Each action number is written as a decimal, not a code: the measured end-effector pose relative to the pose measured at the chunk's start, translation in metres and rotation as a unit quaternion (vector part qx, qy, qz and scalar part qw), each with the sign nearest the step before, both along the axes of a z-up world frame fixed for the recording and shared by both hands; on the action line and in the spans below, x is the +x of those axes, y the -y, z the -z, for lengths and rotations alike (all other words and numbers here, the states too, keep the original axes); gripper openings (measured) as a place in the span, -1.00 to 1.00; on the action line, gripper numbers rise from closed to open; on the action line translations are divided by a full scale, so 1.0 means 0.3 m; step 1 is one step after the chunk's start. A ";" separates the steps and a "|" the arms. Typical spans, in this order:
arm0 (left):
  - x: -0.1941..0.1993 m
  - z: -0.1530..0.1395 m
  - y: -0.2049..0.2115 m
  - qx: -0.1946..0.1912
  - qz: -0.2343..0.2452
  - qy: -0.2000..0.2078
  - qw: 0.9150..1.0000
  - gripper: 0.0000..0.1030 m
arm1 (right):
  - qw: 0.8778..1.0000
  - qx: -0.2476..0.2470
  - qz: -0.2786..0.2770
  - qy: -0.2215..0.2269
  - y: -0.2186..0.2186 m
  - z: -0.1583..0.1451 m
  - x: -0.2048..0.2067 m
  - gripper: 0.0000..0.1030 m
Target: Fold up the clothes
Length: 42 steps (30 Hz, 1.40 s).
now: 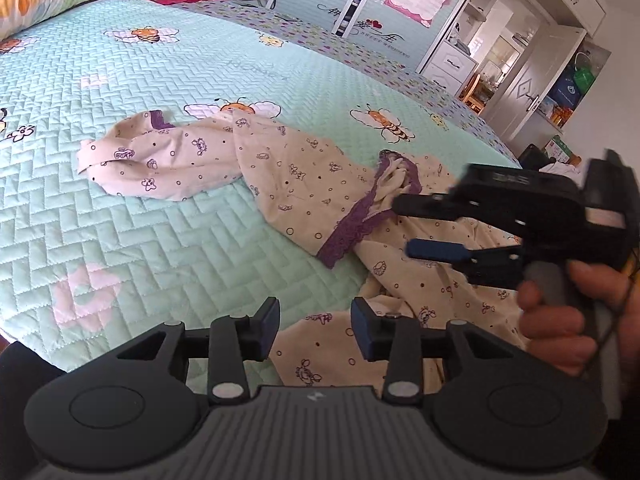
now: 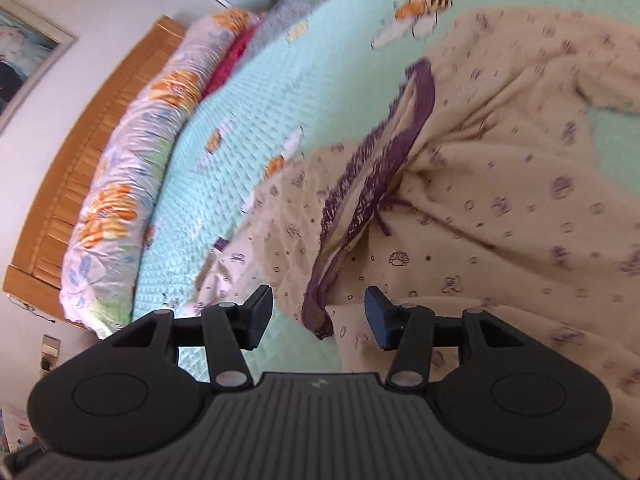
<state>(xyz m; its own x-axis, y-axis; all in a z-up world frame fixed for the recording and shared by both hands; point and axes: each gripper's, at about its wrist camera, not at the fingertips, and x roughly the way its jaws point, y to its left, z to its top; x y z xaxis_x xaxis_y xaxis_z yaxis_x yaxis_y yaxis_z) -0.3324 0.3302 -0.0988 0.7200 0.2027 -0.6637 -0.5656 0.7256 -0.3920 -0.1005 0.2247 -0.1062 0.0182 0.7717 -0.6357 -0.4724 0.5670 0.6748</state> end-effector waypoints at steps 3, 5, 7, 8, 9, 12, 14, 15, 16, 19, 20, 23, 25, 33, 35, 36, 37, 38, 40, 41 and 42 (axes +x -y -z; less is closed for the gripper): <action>-0.005 0.026 -0.019 -0.013 -0.004 0.001 1.000 -0.17 | 1.000 -0.009 0.003 -0.018 -0.062 0.042 0.014 0.01; -0.005 0.043 -0.030 -0.021 -0.006 0.000 1.000 -0.17 | 0.999 -0.009 0.006 -0.035 -0.093 0.065 0.026 0.01; -0.005 0.056 -0.038 -0.028 -0.008 0.000 1.000 -0.17 | 0.999 -0.014 0.004 -0.042 -0.127 0.079 0.035 0.00; -0.005 0.061 -0.040 -0.031 -0.008 0.001 0.999 -0.17 | 0.999 -0.018 0.001 -0.041 -0.146 0.081 0.037 -0.08; -0.006 0.065 -0.043 -0.034 -0.009 0.001 0.999 -0.17 | 0.999 -0.023 -0.003 -0.041 -0.164 0.084 0.039 -0.19; -0.012 0.071 -0.049 -0.039 -0.011 0.005 0.999 -0.17 | 0.999 -0.025 -0.012 -0.029 -0.205 0.062 0.049 -0.99; -0.018 0.071 -0.056 -0.041 -0.013 0.008 0.999 -0.17 | 1.000 -0.016 -0.013 -0.015 -0.222 0.026 0.063 -0.99; -0.020 0.071 -0.061 -0.042 -0.014 0.010 0.999 -0.17 | 1.000 -0.007 -0.008 -0.007 -0.234 -0.001 0.081 -0.99; -0.021 0.070 -0.066 -0.043 -0.014 0.011 0.999 -0.17 | 1.000 0.003 -0.003 0.002 -0.251 -0.034 0.105 -0.99; -0.016 0.066 -0.079 -0.046 -0.014 0.016 0.999 -0.17 | 0.999 0.024 0.009 0.030 -0.316 -0.138 0.188 -0.99; -0.014 0.066 -0.084 -0.047 -0.014 0.018 0.999 -0.17 | 0.999 0.028 0.014 0.040 -0.353 -0.171 0.229 -0.99; -0.005 0.069 -0.102 -0.051 -0.014 0.022 0.998 -0.15 | 0.996 0.037 0.027 0.073 -0.473 -0.271 0.355 -0.99; 0.003 0.077 -0.120 -0.056 -0.016 0.020 0.998 -0.15 | 0.994 0.041 0.038 0.089 -0.560 -0.305 0.446 -0.99; 0.009 0.106 -0.190 -0.064 -0.027 0.014 0.998 -0.15 | 0.997 0.010 0.083 0.008 -0.572 -0.102 0.621 -0.26; 0.005 0.102 -0.195 -0.061 -0.029 0.014 0.998 -0.15 | 0.997 0.016 0.080 0.011 -0.463 -0.087 0.598 -0.26; 0.003 0.099 -0.194 -0.060 -0.030 0.014 0.998 -0.15 | 0.996 0.026 0.086 0.011 -0.392 -0.090 0.595 -0.26; 0.001 0.096 -0.193 -0.059 -0.032 0.015 0.998 -0.15 | 0.995 0.037 0.094 0.012 -0.320 -0.094 0.594 -0.25; 0.000 0.093 -0.190 -0.059 -0.033 0.015 0.998 -0.14 | 0.993 0.035 0.107 0.024 -0.250 -0.102 0.606 -0.20; 0.001 0.090 -0.179 -0.060 -0.033 0.016 0.997 -0.13 | 0.989 0.027 0.136 0.053 -0.111 -0.122 0.632 -0.01; 0.006 0.089 -0.173 -0.062 -0.032 0.015 0.997 -0.13 | 0.987 0.009 0.145 0.072 -0.056 -0.126 0.656 0.05; 0.011 0.088 -0.168 -0.063 -0.031 0.014 0.997 -0.13 | 0.985 -0.017 0.149 0.088 -0.013 -0.126 0.679 0.06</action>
<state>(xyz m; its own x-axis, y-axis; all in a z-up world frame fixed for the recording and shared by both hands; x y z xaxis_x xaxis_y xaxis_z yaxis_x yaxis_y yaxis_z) -0.3290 0.3806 -0.1252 0.7280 0.1628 -0.6660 -0.5946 0.6336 -0.4950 0.1033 0.2286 -0.0684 0.3527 0.6942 -0.6275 -0.3900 0.7186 0.5757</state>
